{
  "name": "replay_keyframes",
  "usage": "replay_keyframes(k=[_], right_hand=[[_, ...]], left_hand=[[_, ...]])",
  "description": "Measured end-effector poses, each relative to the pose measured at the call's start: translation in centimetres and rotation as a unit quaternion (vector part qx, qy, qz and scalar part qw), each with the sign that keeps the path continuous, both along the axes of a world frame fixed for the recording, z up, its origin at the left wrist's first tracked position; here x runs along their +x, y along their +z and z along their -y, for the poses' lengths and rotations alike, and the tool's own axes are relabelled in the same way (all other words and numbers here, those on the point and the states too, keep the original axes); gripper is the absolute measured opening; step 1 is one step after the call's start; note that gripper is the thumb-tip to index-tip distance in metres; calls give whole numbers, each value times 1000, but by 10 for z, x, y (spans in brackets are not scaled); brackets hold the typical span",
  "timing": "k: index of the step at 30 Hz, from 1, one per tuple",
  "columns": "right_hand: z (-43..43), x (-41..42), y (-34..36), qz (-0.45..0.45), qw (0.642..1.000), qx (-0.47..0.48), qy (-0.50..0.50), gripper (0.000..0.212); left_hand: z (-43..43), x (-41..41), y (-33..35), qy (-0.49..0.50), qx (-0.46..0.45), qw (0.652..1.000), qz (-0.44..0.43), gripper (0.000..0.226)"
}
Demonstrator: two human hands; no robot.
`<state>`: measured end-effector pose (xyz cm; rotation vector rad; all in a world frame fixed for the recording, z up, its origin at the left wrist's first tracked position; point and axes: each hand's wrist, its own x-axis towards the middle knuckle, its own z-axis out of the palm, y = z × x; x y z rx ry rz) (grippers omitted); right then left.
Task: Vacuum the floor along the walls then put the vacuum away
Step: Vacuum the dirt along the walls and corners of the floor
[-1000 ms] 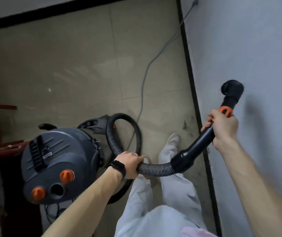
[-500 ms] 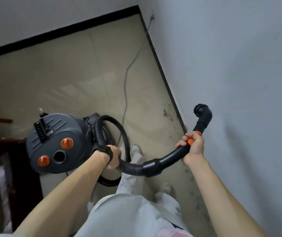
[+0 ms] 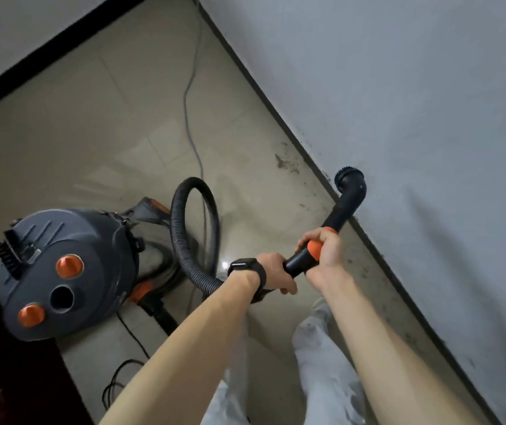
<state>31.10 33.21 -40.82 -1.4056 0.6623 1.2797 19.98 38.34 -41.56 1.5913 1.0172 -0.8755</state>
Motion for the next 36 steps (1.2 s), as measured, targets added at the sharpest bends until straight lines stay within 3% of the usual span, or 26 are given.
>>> replay_keyframes(k=[2,6,10,18,23,31,36], right_hand=[[-4,-4,-33,10,1000,-24,6,10],[-23,-19,-113,11,999,-18,-28,29],[-47,-33,-205,10,1000,10,3,32],[-111,-47,-399,94,977,53,183,30],[-131,-43,-485,110,965,88,220,35],[-182,-49,-556,158,947,154,234,51],[-190,-41,-516,233,925,114,278,49]], left_hand=[[-2,-12,-35,10,10,1000,-15,19],[-23,-39,-114,-45,153,987,12,23],[-51,-61,-209,-54,238,970,21,26],[-73,-67,-405,119,200,972,-17,24],[-102,-68,-493,112,204,973,11,22],[-175,-78,-568,57,287,956,10,31],[-166,-54,-527,161,192,966,58,27]])
